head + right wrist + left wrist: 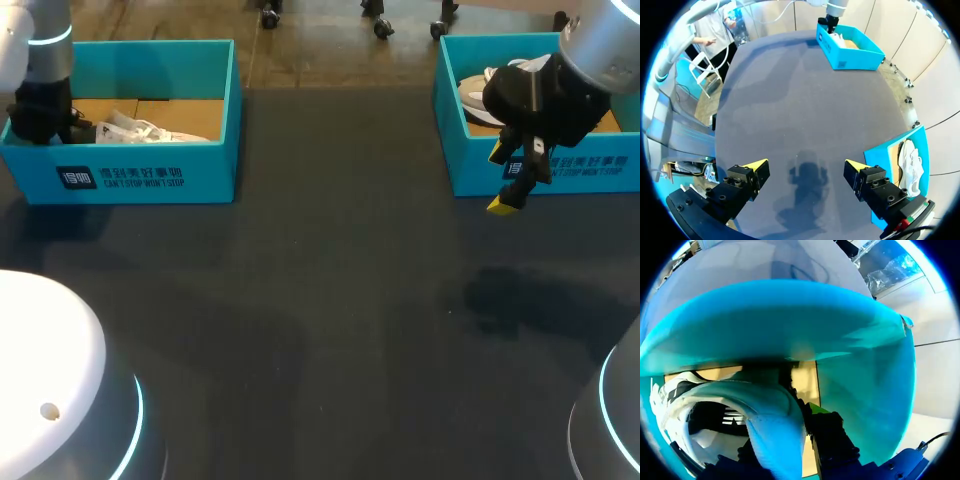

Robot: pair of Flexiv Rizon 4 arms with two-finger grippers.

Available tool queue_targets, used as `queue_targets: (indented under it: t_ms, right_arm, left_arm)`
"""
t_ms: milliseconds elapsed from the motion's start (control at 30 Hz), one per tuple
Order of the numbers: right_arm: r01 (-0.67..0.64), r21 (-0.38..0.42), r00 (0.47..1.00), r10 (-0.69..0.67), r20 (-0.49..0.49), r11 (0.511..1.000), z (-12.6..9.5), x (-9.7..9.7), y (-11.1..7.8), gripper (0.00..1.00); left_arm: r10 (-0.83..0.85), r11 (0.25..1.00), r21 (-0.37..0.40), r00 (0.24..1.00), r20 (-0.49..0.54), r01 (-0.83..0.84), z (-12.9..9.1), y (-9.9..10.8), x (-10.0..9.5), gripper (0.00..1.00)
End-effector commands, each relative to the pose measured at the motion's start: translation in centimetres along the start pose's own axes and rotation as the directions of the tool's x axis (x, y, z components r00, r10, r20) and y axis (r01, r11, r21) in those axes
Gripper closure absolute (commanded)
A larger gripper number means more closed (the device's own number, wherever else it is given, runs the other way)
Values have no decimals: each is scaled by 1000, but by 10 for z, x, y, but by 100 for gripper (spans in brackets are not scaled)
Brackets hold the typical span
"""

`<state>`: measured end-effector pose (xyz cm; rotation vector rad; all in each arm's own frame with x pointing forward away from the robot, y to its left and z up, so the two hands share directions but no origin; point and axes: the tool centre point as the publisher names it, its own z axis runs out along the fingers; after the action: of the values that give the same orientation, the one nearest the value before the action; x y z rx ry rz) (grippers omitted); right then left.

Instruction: Take the shoe out of the shoebox, open the shoe tongue, remove and reinsert the insole, then place the shoe into the shoebox

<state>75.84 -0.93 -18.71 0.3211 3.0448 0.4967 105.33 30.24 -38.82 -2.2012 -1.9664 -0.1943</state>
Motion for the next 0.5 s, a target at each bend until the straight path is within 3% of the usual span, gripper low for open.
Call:
queue_targets:
  t_ms: [33,67,100,233,367,500]
  right_arm:
    - [-1,2,1000,1,-1,1000,1,-1,1,0]
    - [-1,2,1000,1,-1,1000,1,-1,1,0]
    - [-1,2,1000,1,-1,1000,1,-1,1,0]
    - [-1,2,1000,1,-1,1000,1,-1,1,0]
    - [-1,2,1000,1,-1,1000,1,-1,1,0]
    - [-1,2,1000,1,-1,1000,1,-1,1,0]
  left_arm:
    - [10,1000,12,1000,-4,-10,5,6,-2,74]
    - [17,1000,13,1000,-5,-17,5,6,-2,51]
    - [19,1000,14,1000,-3,-19,5,6,-2,37]
    - [36,999,9,999,-3,-36,6,5,0,15]
    - [49,999,-3,999,-3,-49,1,3,4,0]
    - [60,998,-10,998,13,-60,-8,3,4,0]
